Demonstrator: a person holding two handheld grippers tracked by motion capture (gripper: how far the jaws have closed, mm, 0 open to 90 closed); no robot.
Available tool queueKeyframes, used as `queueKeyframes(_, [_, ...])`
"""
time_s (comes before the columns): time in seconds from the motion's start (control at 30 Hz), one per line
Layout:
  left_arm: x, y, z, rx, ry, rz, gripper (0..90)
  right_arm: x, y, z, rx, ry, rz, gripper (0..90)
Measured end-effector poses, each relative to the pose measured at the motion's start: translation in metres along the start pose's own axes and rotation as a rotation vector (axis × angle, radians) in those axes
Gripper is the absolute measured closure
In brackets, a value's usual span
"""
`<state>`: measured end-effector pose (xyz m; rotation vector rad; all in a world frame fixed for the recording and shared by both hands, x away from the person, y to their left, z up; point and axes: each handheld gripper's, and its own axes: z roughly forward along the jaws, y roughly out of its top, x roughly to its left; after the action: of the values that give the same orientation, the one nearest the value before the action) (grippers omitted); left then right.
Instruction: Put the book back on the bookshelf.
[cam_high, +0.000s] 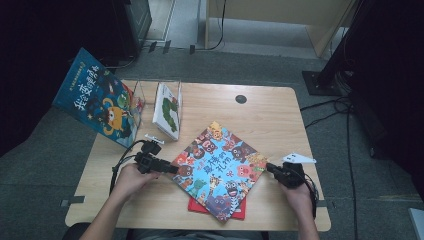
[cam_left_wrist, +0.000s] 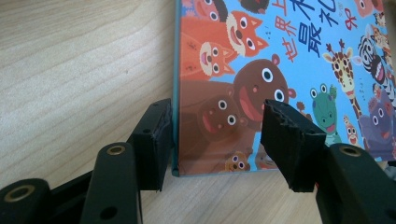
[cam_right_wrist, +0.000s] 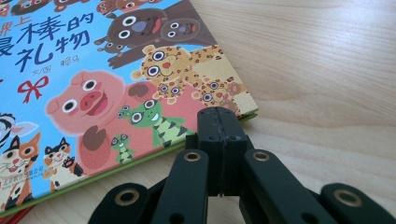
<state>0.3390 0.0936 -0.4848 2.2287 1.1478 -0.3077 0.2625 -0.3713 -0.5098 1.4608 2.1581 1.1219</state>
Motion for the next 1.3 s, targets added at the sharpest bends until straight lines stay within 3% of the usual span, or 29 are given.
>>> queueKeyframes(0.1, [0.001,-0.001,-0.002,-0.018,-0.002,-0.009,44.5,0.001,0.003,0.004,-0.002,0.001,-0.003,90.0])
queueKeyframes(0.23, [0.002,-0.002,-0.004,-0.035,0.046,-0.006,43.7,0.001,0.007,0.009,-0.005,0.003,-0.008,90.0])
queueKeyframes(0.53, [0.003,0.0,-0.007,-0.057,0.052,-0.019,42.1,0.002,0.019,0.024,-0.019,0.006,-0.023,90.0])
queueKeyframes(0.8, [0.006,0.011,-0.006,-0.051,0.066,-0.015,41.6,0.001,0.028,0.035,-0.027,0.022,-0.017,90.0])
queueKeyframes(0.93, [0.01,0.021,-0.004,-0.065,0.064,-0.035,41.5,0.002,0.031,0.04,-0.029,0.017,-0.025,90.0])
queueKeyframes(1.1, [0.014,0.025,0.002,-0.043,0.073,-0.035,40.6,0.006,0.032,0.035,-0.042,0.015,-0.033,90.0])
queueKeyframes(1.3, [0.016,0.024,0.006,-0.059,0.062,-0.043,40.5,0.016,0.026,0.026,-0.027,0.038,-0.051,90.0])
